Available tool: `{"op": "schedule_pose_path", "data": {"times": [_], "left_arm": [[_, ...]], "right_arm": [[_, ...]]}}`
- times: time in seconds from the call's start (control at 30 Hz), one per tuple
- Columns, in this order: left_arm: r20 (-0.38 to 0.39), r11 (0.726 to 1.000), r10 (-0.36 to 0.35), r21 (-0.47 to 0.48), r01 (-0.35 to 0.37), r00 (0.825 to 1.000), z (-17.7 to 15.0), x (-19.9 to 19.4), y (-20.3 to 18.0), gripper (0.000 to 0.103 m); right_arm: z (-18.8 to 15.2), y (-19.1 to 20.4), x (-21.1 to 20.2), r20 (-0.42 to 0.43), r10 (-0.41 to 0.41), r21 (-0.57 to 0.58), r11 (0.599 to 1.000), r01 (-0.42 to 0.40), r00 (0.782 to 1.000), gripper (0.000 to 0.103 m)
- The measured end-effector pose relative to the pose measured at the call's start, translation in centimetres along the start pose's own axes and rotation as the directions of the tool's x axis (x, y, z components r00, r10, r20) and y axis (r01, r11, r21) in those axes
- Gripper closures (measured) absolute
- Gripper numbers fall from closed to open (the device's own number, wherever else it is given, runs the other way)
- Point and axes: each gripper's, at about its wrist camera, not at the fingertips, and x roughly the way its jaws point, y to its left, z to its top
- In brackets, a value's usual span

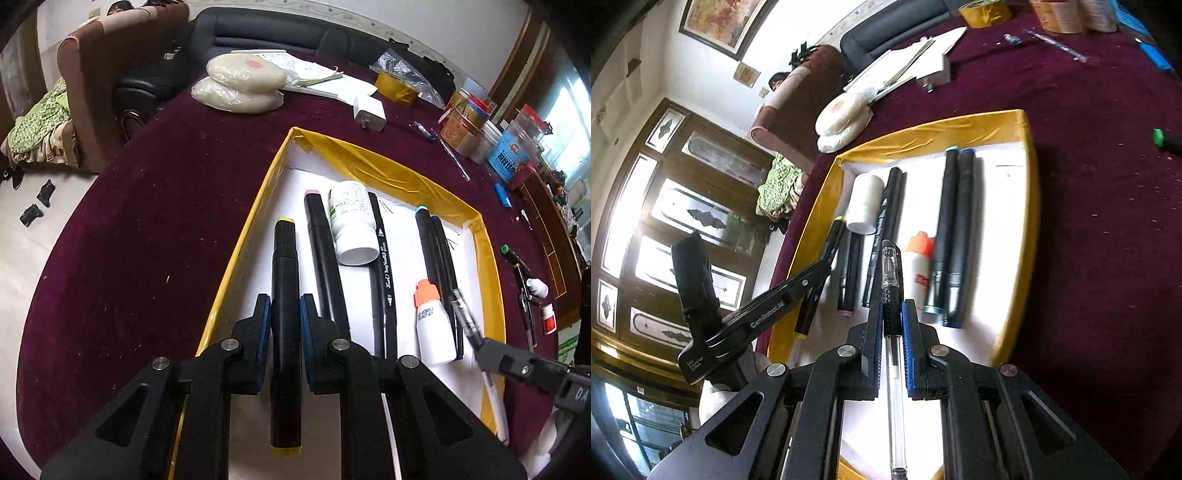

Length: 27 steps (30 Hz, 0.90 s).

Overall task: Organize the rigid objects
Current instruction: 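Carry the marker and pen into the box and open both tools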

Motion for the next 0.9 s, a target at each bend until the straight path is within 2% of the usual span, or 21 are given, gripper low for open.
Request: {"op": "schedule_pose_path", "data": {"times": [0.2, 0.3, 0.33, 0.37, 0.43, 0.57, 0.67, 0.77, 0.9], "left_arm": [[0.014, 0.999, -0.051, -0.006, 0.051, 0.999, -0.3, -0.6, 0.4, 0.085], [0.062, 0.995, -0.095, -0.019, 0.096, 0.994, -1.3, -2.8, 0.8, 0.083], [0.085, 0.993, -0.113, -0.027, 0.116, 0.990, -1.6, -3.6, 1.0, 0.074], [0.110, 0.990, -0.134, -0.036, 0.139, 0.985, -2.1, -4.6, 1.3, 0.061], [0.174, 0.979, -0.184, -0.057, 0.197, 0.967, -3.6, -7.3, 2.3, 0.051], [0.297, 0.969, -0.201, -0.081, 0.234, 0.933, -6.8, -11.5, 4.5, 0.051], [0.331, 0.963, -0.198, -0.110, 0.246, 0.923, -8.5, -12.7, 6.0, 0.051], [0.319, 0.954, -0.211, -0.139, 0.266, 0.924, -9.7, -12.5, 6.9, 0.051], [0.293, 0.943, -0.212, -0.187, 0.274, 0.932, -10.8, -11.5, 8.0, 0.051]], "right_arm": [[0.3, 1.2, 1.6, -0.019, -0.013, -0.014, 1.000, 0.013, 1.000, 0.094], [0.2, 1.4, 2.0, -0.030, -0.009, -0.014, 1.000, 0.009, 1.000, 0.094], [0.2, 1.6, 2.2, -0.034, -0.006, -0.010, 1.000, 0.006, 0.999, 0.094], [0.3, 1.7, 2.5, -0.040, 0.000, -0.004, 1.000, 0.000, 0.999, 0.094], [0.5, 2.0, 3.0, -0.051, 0.016, 0.008, 1.000, -0.016, 0.999, 0.094], [0.9, 3.3, 4.4, -0.071, 0.040, 0.020, 0.999, -0.039, 0.997, 0.094], [1.1, 4.4, 5.8, -0.082, 0.043, 0.018, 0.999, -0.042, 0.996, 0.094], [1.2, 5.5, 7.3, -0.080, 0.015, -0.012, 1.000, -0.016, 0.997, 0.094], [1.1, 5.8, 8.5, -0.095, 0.042, 0.015, 0.999, -0.041, 0.995, 0.094]]}}
